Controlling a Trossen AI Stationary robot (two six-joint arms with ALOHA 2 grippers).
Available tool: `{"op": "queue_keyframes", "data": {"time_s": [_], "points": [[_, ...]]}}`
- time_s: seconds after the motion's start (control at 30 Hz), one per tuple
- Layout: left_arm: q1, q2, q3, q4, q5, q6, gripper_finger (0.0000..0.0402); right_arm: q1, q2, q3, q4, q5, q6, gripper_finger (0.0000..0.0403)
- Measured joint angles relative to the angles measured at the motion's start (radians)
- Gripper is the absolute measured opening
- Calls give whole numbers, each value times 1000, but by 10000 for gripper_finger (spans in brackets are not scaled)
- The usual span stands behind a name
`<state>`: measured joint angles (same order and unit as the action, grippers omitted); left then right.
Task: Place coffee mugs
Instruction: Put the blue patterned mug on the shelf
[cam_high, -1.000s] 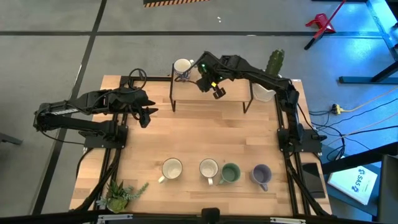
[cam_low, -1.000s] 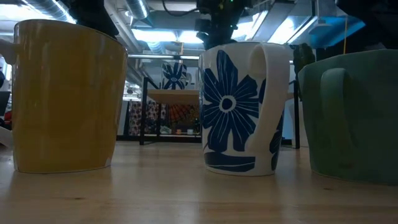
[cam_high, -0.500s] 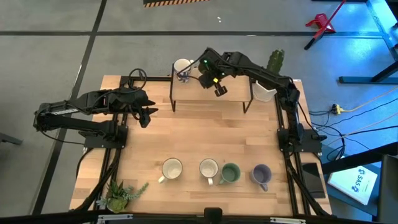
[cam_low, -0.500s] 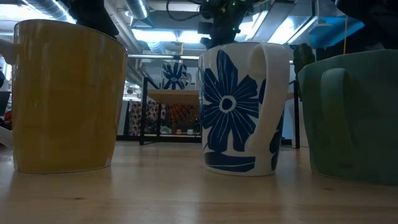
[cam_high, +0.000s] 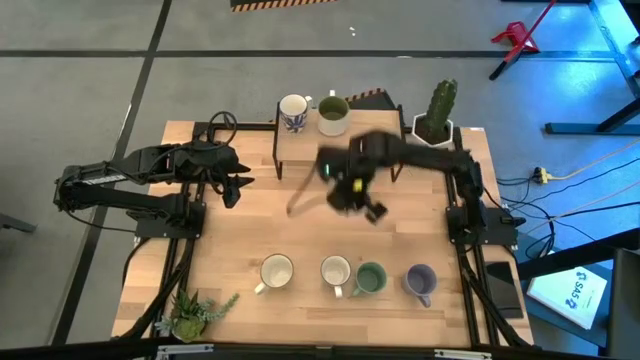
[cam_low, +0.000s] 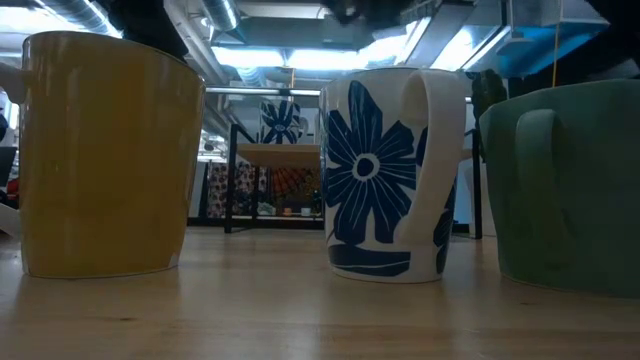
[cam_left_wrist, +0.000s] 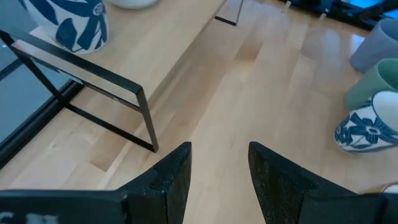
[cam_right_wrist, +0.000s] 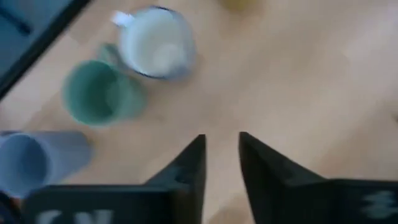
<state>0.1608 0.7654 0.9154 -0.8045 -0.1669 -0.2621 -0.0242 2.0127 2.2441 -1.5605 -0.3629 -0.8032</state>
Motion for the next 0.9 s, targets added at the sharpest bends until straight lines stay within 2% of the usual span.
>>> {"op": "queue_keyframes", "data": {"time_s": [0.07, 0.17, 0.27, 0.5, 0.67, 0.9], "points": [[0, 0, 0, 0, 5, 18, 153, 83, -7, 3, 20, 48, 25, 128], [0, -3, 0, 0, 13, 54, 153, 183, -3, 2, 18, 183, 48, 167], [0, -2, 0, 0, 30, 87, 153, 217, 8, 2, 53, 189, 109, 187], [0, -8, 0, -27, 65, 109, 153, 266, 36, -10, 107, 219, 276, 180], [0, -8, 0, -34, 142, 138, 153, 340, 37, -84, 177, 274, 331, 173], [0, -9, 0, -35, 168, 140, 153, 433, 36, -257, 305, 264, 358, 173]]}}
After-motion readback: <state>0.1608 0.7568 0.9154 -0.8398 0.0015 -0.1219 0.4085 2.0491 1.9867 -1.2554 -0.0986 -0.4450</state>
